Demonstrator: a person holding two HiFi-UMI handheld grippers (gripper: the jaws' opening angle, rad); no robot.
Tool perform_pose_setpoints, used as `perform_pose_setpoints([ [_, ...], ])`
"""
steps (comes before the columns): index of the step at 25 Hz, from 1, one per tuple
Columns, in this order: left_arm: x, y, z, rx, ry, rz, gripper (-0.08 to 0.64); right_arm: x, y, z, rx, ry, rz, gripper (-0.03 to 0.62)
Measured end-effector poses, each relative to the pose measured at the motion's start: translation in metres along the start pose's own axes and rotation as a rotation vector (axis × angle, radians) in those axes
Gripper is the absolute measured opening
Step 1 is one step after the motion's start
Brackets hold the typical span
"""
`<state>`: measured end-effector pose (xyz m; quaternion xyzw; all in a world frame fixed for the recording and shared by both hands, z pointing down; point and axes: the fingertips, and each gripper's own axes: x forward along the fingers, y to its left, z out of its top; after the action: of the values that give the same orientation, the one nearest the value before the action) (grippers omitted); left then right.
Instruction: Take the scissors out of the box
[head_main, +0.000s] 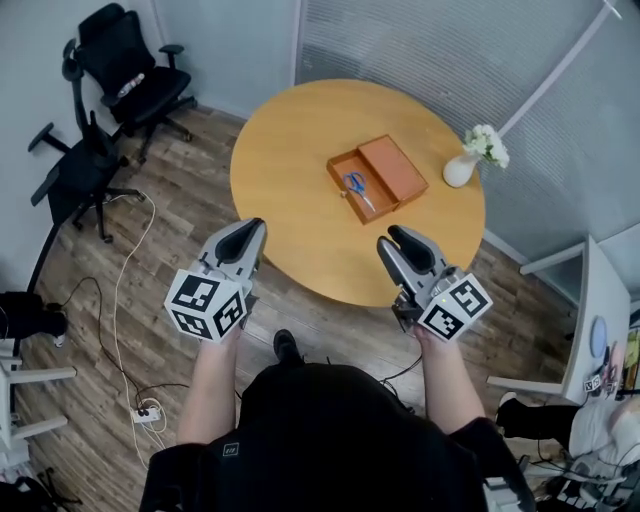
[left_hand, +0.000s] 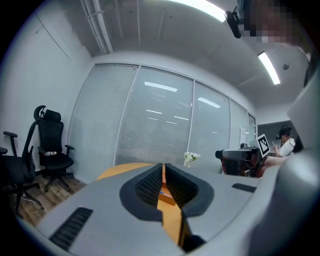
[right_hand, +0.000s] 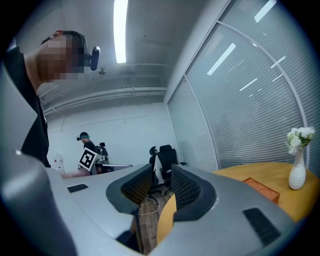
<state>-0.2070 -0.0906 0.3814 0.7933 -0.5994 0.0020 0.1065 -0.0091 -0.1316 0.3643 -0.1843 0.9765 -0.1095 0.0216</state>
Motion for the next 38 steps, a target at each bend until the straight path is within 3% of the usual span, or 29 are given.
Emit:
perform_pose_setpoints([
  [7, 0.036, 0.033, 0.003, -0.015, 0.004, -0.048, 0.028, 0.031, -0.030, 0.000, 0.004, 0.024, -0.082, 0.106],
  [12, 0.069, 0.033, -0.005, -0.025, 0.032, -0.073, 0.028, 0.034, -0.063, -0.005, 0.025, 0.052, -0.115, 0.106],
  [24, 0.160, 0.029, 0.018, 0.030, 0.068, -0.026, 0.028, 0.045, -0.178, 0.008, 0.021, 0.018, -0.121, 0.095],
  [30, 0.182, 0.033, 0.023, 0.045, 0.083, -0.011, 0.028, 0.061, -0.209, -0.009, 0.012, 0.086, -0.116, 0.094],
  [38, 0.211, 0.056, 0.010, 0.045, 0.115, -0.052, 0.028, 0.102, -0.240, -0.033, -0.011, 0.199, -0.163, 0.094],
])
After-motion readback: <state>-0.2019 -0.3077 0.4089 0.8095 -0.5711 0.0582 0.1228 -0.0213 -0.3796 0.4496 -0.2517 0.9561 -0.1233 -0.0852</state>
